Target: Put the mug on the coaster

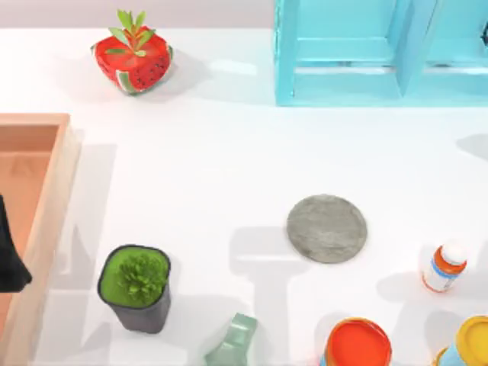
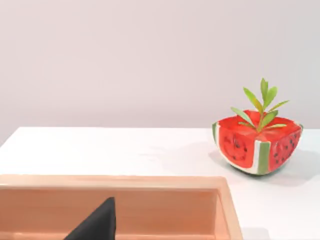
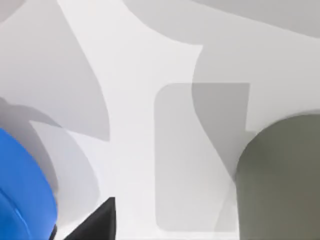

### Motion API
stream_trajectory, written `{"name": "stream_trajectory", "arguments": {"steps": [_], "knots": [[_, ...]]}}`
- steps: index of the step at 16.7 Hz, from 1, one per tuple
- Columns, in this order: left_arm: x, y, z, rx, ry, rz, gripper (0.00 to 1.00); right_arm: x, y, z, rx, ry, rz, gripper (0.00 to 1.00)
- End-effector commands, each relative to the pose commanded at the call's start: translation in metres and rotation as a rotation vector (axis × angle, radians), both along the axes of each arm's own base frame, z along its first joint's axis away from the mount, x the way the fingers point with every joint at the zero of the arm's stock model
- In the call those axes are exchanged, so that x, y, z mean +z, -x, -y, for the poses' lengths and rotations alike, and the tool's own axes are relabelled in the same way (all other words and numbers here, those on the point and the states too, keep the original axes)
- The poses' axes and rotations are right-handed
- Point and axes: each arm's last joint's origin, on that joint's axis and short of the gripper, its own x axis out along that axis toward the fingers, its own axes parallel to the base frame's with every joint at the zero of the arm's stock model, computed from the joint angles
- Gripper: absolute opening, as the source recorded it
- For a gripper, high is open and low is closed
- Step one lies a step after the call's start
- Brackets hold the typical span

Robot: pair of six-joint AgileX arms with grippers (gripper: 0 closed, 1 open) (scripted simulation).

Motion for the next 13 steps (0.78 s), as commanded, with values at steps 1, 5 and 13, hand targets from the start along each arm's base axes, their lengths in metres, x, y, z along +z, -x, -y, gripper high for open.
{"name": "stream_trajectory", "arguments": {"steps": [1,5,13], "knots": [[0.0000,0.0000,0.0000,0.000,0.000,0.000,1.00,0.0000,0.0000,0.0000,0.000,0.000,0.000,0.85],[0.0000,0.0000,0.0000,0.000,0.000,0.000,1.00,0.0000,0.0000,0.0000,0.000,0.000,0.000,0.55],[0.0000,0.0000,0.0000,0.000,0.000,0.000,1.00,0.0000,0.0000,0.0000,0.000,0.000,0.000,0.00]]}}
